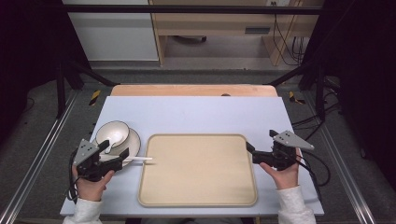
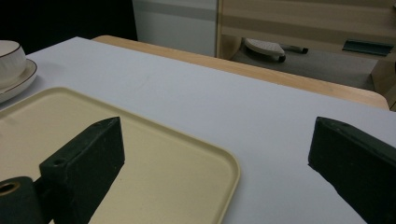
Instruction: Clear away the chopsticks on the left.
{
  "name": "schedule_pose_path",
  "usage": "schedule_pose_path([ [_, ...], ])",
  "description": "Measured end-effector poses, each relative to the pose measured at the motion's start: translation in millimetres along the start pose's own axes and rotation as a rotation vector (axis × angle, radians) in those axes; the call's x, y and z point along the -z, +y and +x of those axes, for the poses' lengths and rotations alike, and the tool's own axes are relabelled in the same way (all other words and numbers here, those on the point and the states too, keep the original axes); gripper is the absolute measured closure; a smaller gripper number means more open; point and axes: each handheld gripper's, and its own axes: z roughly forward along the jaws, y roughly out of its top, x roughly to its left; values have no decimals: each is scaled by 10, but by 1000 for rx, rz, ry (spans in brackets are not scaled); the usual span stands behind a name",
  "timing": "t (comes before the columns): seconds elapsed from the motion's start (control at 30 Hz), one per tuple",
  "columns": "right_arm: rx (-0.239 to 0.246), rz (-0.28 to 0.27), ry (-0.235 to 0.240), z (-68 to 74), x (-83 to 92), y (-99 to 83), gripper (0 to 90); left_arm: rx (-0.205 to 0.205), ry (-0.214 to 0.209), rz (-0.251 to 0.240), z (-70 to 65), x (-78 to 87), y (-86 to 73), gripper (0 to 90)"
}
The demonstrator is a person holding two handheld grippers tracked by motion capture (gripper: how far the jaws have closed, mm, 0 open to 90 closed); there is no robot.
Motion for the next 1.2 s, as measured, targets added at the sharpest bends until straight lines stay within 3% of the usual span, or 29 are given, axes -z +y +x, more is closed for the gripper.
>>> schedule_pose_path([
  [0.77, 8, 17, -3, 44, 51, 17, 44, -33, -35, 59, 143, 247, -159, 169],
  [1.2, 15, 16, 5, 78, 70, 38, 42, -43, -29, 117, 278, 373, -318, 166],
])
